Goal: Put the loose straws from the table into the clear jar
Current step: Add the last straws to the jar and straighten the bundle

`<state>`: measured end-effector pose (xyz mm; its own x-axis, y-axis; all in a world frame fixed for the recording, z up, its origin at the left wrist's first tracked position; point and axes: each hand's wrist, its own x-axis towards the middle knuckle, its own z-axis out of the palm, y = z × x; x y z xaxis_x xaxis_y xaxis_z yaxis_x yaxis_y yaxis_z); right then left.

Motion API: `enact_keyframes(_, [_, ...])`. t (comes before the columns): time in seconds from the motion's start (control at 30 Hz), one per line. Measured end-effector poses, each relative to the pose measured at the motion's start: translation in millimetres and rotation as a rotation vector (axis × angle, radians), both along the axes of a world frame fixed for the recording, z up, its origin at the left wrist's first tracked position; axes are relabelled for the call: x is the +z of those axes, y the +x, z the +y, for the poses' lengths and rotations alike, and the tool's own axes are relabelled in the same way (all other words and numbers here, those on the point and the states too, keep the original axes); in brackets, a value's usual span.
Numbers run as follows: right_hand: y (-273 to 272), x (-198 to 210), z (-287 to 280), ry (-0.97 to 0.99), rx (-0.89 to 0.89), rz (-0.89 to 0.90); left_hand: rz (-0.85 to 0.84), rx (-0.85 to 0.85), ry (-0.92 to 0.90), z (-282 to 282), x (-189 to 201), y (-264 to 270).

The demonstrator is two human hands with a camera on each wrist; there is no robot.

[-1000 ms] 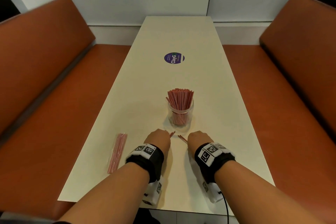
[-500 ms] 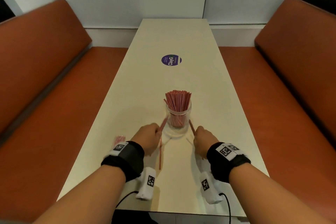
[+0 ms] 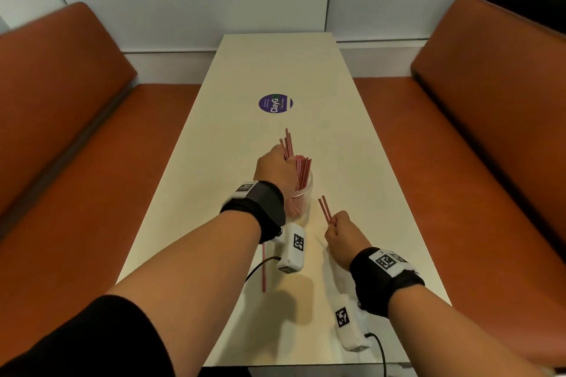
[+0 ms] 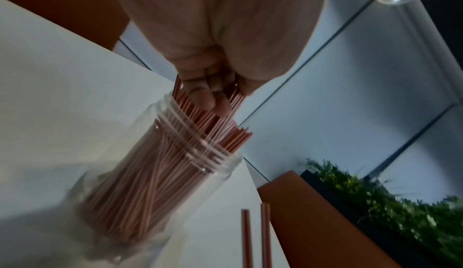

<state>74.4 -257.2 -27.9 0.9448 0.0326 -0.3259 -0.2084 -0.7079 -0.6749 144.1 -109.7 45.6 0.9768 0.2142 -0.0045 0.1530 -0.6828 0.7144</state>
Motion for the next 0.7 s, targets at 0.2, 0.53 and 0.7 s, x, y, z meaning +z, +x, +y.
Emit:
enact_keyframes(0.2, [0, -2, -2, 0.039, -0.010, -0.020, 0.098, -0.122, 0.111, -6, 2, 1])
enact_keyframes(0.53, [11, 3, -3, 0.264, -0.056, -0.098, -0.068, 0.138, -0.110, 41, -19, -21])
enact_keyframes(0.7, [43, 59, 18, 0.664, -0.054, -0.289, 0.202, -0.092, -0.112, 44, -35, -19])
